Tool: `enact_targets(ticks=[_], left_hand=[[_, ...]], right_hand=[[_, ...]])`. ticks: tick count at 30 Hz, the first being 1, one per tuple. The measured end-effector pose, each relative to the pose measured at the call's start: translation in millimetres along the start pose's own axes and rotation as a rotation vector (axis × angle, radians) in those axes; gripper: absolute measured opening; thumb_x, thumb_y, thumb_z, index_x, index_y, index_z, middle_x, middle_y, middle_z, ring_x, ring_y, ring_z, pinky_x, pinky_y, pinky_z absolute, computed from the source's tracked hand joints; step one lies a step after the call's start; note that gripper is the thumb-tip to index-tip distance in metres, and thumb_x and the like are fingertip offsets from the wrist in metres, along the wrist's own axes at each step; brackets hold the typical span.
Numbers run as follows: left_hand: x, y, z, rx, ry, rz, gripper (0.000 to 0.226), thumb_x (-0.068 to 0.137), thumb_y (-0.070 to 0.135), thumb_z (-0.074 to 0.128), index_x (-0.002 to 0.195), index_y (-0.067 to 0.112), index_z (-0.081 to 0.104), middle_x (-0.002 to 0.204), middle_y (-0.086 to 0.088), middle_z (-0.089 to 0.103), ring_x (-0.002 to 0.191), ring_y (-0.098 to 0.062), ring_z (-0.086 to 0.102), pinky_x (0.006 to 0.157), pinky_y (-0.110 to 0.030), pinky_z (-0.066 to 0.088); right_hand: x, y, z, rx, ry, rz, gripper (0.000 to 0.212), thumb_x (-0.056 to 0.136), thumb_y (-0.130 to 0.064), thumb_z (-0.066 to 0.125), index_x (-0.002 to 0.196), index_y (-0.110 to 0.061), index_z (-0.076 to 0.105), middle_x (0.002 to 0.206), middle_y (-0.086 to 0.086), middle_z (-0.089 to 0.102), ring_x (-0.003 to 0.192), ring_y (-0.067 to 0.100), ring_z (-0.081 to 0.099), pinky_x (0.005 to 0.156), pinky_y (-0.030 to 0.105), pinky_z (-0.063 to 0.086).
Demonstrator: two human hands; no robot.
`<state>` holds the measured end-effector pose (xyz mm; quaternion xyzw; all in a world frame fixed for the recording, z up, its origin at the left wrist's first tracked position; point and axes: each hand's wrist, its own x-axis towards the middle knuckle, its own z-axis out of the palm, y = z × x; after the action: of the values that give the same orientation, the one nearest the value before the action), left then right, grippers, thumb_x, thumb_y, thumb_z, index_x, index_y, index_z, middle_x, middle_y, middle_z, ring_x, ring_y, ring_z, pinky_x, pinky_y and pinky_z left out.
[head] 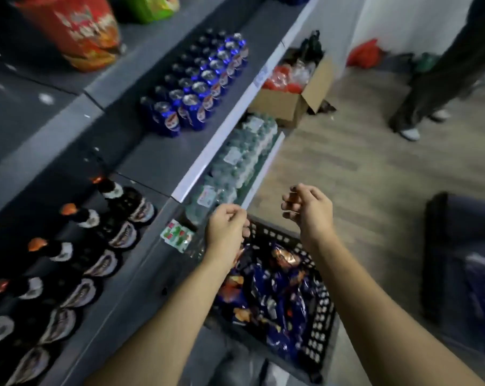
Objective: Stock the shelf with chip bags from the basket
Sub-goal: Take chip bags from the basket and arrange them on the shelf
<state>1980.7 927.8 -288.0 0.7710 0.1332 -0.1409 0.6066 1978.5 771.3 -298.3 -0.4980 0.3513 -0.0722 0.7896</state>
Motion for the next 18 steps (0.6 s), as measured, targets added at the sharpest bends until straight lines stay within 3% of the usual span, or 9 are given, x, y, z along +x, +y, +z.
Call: enact_targets(ticks=[8,13,18], left_hand=[[26.8,-131.9,63.9,0.207,-0.231,-0.248,0.011,0.098,0.010,0.054,0.091,0.012,0.061,0.078,-0.005,0.064,0.057,-0.013,0.057,0.048,-0.022,0.044],[46.7,-205.1,84.5,0.379,-0.299,-0.313,0.003,0.095,0.017,0.061,0.093,0.015,0.063,0.088,-0.003,0.068,0.079,-0.019,0.065,0.065,-0.028,0.047],[64.3,-257.5,103.5,0.659,-0.383,-0.199,0.043,0.088,0.035,0.072,0.121,0.015,0.054,0.118,0.000,0.057,0.101,-0.016,0.057,0.081,-0.027,0.043]], right_hand=[[20.1,117.7,-99.5,-0.045,0.286,0.229,0.020,0.104,-0.014,0.051,0.086,-0.011,0.060,0.072,0.007,0.064,0.053,0.015,0.056,0.046,0.024,0.044],[33.9,183.4,-132.0,-0.023,0.381,0.387,0.027,0.103,-0.016,0.051,0.076,-0.020,0.056,0.060,-0.005,0.053,0.049,0.008,0.048,0.045,0.022,0.040],[46.3,232.1,-146.0,-0.003,0.426,0.471,0.028,0.104,-0.016,0.048,0.077,-0.021,0.053,0.051,-0.011,0.047,0.046,0.005,0.044,0.045,0.021,0.038]])
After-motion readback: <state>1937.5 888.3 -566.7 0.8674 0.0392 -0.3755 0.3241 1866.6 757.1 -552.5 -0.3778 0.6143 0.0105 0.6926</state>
